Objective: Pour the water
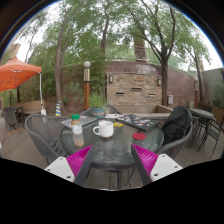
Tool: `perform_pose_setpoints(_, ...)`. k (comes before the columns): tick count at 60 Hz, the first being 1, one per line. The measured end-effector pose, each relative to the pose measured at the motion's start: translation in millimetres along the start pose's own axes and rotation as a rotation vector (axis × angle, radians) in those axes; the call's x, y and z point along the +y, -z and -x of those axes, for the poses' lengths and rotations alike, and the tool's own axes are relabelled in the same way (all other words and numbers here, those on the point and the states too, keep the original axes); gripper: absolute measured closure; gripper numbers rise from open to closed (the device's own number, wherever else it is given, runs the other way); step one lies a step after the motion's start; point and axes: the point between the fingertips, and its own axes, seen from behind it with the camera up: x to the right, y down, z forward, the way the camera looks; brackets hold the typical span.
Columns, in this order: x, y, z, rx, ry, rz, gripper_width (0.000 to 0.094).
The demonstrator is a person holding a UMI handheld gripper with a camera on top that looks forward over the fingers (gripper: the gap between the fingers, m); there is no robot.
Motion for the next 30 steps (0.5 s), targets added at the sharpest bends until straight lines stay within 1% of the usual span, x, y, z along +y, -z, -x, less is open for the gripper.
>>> perform_pose_setpoints(4, 0.7, -7.1, -0.1, 0.004, -0.013, -0.004, 0.0115)
perform_pose_setpoints(10, -1.6, 1.1, -5.9, 0.012, -0.028, 0.002, 0.0115)
perform_pose_setpoints(19, -6.0, 3.1, -7.0, 0.005, -0.011, -0.027, 0.0107)
perform_pose_setpoints(24, 0.8, -8.6, 9.7, -0.023, -0.009, -0.027, 0.0106)
perform_pose_setpoints(27, 0.8, -19.1, 21.2, -0.017, -0.022, -0.032, 0.0108)
perform_pose_setpoints(30, -1.9, -32.4, 40.5, -0.032, -0.026, -0.050, 0.0106)
